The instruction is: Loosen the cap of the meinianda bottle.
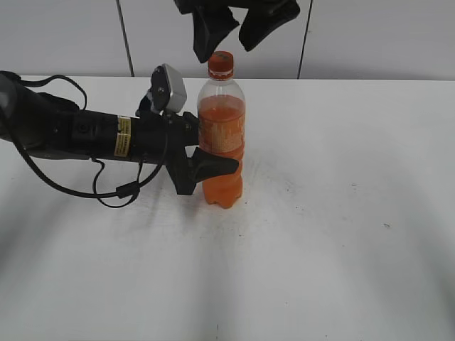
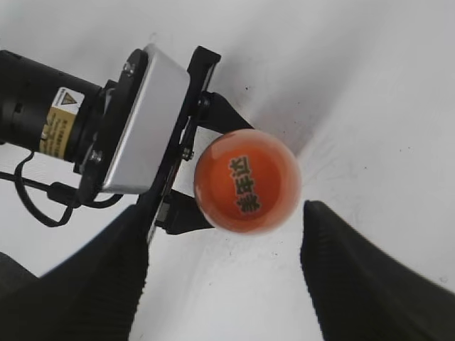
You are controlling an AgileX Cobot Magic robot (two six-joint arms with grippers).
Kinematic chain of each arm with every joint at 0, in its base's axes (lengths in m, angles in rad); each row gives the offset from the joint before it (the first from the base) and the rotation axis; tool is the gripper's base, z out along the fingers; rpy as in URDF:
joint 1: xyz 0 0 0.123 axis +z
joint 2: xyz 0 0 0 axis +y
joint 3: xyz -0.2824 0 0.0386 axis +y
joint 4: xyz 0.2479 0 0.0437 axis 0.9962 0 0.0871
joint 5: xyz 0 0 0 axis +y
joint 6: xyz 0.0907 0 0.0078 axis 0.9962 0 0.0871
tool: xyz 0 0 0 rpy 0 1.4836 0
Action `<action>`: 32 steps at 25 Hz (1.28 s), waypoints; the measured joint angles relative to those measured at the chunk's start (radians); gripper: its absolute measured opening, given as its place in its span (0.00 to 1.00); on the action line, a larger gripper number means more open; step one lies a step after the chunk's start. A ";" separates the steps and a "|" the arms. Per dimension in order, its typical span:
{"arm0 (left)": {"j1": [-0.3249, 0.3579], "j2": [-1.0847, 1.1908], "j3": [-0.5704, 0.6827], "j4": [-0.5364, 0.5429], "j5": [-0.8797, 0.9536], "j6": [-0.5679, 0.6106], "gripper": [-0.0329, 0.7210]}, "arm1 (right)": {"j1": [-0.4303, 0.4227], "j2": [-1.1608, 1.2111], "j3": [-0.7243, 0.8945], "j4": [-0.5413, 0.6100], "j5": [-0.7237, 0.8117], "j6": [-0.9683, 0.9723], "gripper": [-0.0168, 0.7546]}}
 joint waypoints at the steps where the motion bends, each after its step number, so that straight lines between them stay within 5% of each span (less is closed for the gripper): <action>1: 0.000 0.000 0.000 0.000 0.000 0.000 0.61 | 0.000 0.005 -0.003 -0.008 0.000 0.000 0.67; 19: 0.000 0.000 0.000 0.005 -0.001 0.000 0.61 | 0.001 0.088 -0.083 -0.041 0.001 0.001 0.65; 32: 0.000 0.000 0.000 0.011 -0.001 0.002 0.61 | 0.001 0.109 -0.083 -0.034 0.001 0.001 0.46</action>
